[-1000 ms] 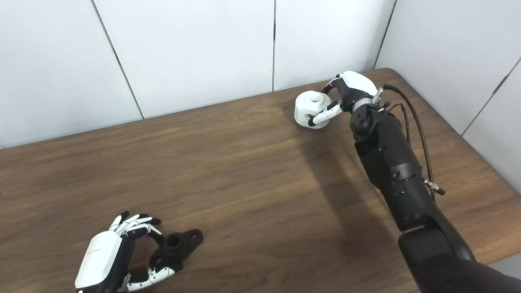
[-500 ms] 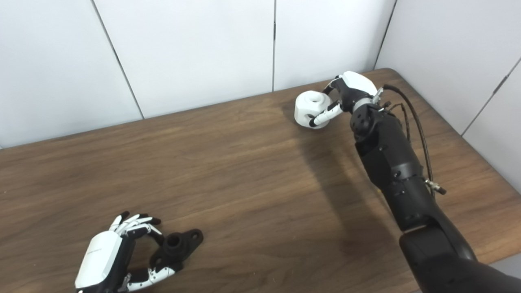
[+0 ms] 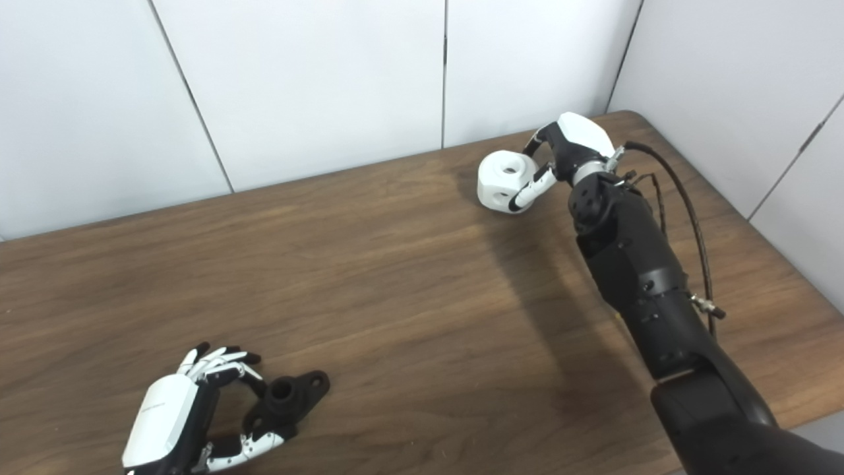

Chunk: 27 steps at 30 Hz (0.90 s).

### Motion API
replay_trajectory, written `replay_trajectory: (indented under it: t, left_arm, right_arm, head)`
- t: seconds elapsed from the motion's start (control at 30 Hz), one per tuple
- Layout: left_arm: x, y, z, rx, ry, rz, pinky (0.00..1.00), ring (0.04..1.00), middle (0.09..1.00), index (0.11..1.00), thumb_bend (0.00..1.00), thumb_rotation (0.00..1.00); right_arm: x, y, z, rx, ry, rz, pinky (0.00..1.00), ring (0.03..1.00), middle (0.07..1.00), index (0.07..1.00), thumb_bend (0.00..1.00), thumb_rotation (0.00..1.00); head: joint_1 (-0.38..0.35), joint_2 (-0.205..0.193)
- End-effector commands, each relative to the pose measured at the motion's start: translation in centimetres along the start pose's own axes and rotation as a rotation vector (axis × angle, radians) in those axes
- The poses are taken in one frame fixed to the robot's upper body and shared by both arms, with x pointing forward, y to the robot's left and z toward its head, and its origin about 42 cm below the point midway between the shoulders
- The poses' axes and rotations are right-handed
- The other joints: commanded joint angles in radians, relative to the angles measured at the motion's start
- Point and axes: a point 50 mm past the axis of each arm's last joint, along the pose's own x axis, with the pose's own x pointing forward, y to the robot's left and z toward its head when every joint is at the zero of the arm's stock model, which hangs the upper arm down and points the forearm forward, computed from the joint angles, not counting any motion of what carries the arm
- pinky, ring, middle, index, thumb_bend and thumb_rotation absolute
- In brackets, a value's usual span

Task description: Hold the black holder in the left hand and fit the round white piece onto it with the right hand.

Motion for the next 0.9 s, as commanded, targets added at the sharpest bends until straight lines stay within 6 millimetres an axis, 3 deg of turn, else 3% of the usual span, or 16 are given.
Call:
replay_trajectory:
  t: [0.0,0.4,0.87]
  left_arm:
    - [0.1,0.4,0.1,0.016,-0.004,0.010,0.97,0.844,0.754,0.485,0.52,0.04]
    - [0.1,0.1,0.2,0.026,-0.001,0.001,0.97,0.849,0.757,0.485,0.52,0.04]
    - [0.2,-0.6,0.4,0.035,-0.006,-0.003,0.99,0.854,0.763,0.485,0.52,0.04]
  right_arm:
    - [0.4,-3.3,0.5,-0.021,-0.040,-0.098,1.00,1.000,0.855,0.485,0.52,0.13]
    - [-0.2,-3.6,0.4,0.003,-0.074,-0.113,1.00,0.999,0.854,0.486,0.52,0.13]
    - [-3.5,-5.9,4.4,-0.051,-0.249,-0.025,1.00,0.976,0.859,0.485,0.52,0.14]
  head:
    - [0.000,0.001]
    - [0.025,0.005]
    - [0.110,0.024]
